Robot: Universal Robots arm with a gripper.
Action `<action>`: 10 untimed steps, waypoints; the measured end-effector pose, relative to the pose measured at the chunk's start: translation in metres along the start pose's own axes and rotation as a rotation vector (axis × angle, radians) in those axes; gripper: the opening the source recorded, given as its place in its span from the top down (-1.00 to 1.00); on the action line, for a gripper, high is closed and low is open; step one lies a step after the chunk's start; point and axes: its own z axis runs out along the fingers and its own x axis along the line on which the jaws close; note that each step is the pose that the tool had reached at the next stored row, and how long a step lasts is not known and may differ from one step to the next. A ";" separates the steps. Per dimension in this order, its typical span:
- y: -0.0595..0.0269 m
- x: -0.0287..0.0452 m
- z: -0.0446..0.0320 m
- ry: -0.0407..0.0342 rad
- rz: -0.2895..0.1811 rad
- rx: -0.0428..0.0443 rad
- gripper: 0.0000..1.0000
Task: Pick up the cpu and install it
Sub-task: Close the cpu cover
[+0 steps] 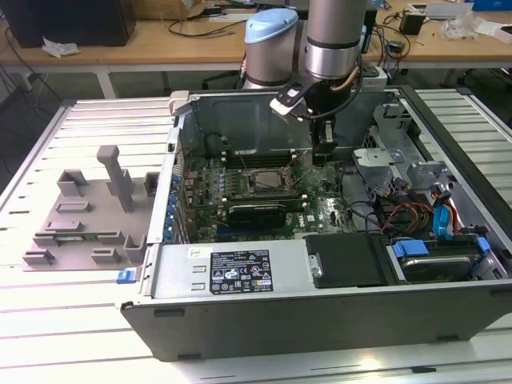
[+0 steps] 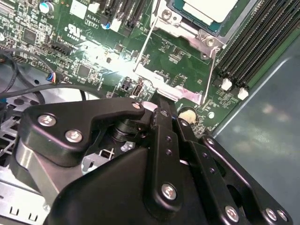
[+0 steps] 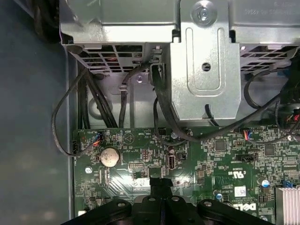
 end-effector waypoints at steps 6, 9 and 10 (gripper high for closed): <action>-0.0108 0.0018 0.0003 0.0088 0.000 0.0003 0.79; -0.0367 0.0046 -0.0006 0.0103 0.000 0.0003 0.79; -0.0434 0.0045 -0.0004 0.0106 0.000 0.0002 0.79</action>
